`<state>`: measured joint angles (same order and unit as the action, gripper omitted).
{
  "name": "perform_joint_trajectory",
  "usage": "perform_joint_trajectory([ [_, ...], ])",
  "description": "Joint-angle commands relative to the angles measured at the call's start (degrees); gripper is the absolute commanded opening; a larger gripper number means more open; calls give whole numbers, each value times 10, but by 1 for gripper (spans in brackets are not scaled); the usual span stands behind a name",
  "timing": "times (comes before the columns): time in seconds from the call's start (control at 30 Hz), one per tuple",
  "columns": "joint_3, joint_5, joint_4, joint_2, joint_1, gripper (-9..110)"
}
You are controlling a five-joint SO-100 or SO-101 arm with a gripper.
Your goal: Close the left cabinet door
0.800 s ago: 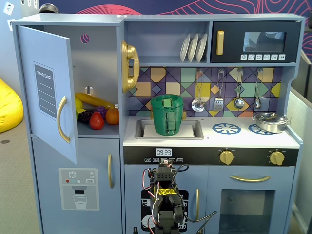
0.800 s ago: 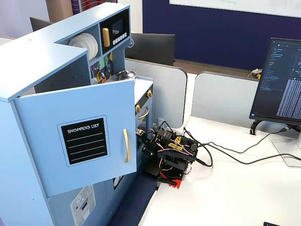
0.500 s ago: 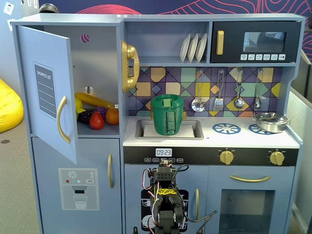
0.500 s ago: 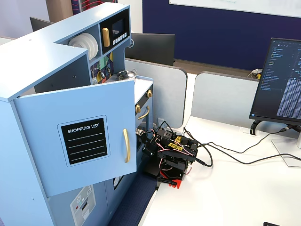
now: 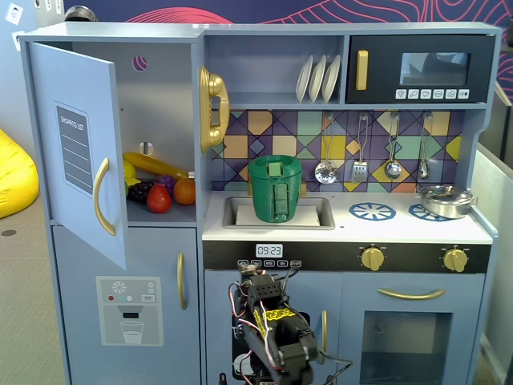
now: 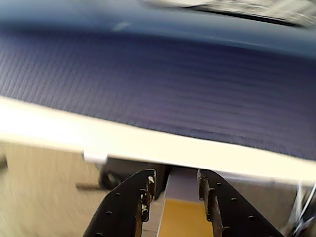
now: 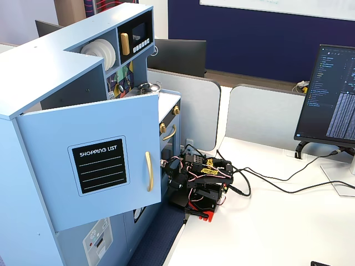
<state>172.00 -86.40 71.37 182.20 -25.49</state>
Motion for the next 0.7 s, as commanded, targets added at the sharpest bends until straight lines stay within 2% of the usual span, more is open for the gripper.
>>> perform_joint_trajectory([
  [0.0, -52, 4, -136, -13, -160, 0],
  [0.13, -103, 5, -257, -63, -301, 0],
  [0.27, -167, -40, -361, -125, -475, 0],
  [0.37, -200, -62, -427, -155, -563, 0],
  [0.53, -258, -40, -532, -213, -657, 0],
  [0.67, -326, -44, -611, -293, -683, 0],
])
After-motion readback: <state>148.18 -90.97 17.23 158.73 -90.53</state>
